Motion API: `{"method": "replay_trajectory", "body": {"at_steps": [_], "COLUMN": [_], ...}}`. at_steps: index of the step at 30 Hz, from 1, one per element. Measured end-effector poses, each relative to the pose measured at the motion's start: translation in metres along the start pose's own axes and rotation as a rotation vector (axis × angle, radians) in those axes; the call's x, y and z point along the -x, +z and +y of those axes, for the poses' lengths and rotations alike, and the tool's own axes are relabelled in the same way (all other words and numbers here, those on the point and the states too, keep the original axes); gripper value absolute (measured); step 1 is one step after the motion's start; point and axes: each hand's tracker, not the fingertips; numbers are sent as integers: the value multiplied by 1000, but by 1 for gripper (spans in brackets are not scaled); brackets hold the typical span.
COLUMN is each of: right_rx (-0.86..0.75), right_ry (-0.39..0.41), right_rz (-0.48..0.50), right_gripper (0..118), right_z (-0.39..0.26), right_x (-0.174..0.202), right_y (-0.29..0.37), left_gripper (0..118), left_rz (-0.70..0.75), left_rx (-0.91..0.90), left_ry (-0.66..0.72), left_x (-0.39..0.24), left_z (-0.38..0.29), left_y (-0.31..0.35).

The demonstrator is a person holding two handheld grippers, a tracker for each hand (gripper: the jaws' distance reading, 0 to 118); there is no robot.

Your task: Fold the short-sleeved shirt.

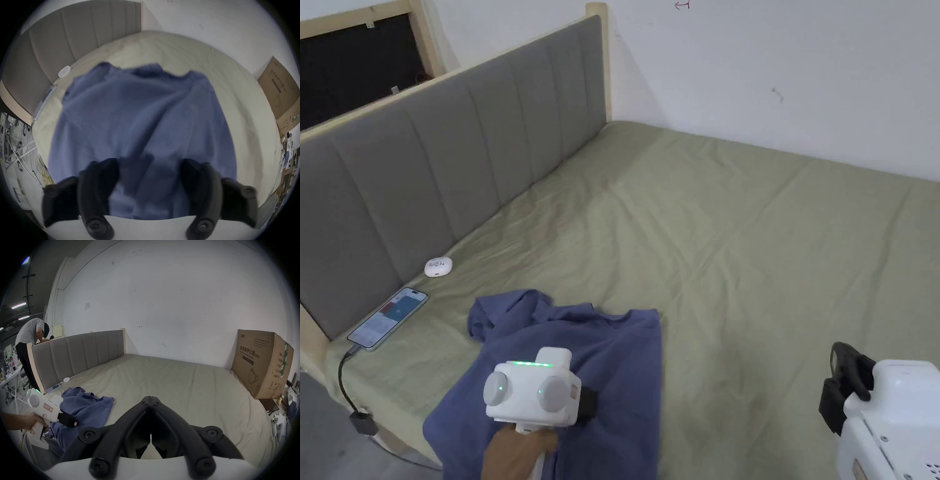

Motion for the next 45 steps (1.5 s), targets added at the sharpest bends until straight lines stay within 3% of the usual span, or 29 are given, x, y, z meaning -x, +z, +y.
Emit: {"method": "replay_trajectory", "body": {"at_steps": [1,3,5,6,7,14,30,36,45], "right_rx": [6,12,19,21,20,-16,-132,-164,-148], "right_ry": [-6,-23,-37,-41,-43,-47,-46,-56,-65], "right_rz": [-7,-12,-13,-12,-12,-14,-183,-280,-391], "right_gripper": [0,0,0,0,0,0,0,0,0], "right_z": [-2,-5,-6,-6,-5,2,17,18,8], "right_x": [-3,-7,-10,-11,-11,-24,-96,-128,-166], "right_y": [-1,-2,-4,-4,-3,18,105,138,171], "left_gripper": [63,38,31,15,7,6,6,6,6], "left_rz": [14,26,15,3,-7,-196,-516,-604,-732], "left_rx": [-18,-42,-67,-75,-78,-215,-575,-592,-416], "left_ry": [-4,-19,-56,-52,-45,91,-328,-484,-577], "left_x": [-3,-8,-11,-10,-9,-9,-186,-274,-361], "left_z": [-3,-3,-3,-4,-4,6,85,81,42], "left_y": [-1,9,19,21,23,83,281,303,240]}}
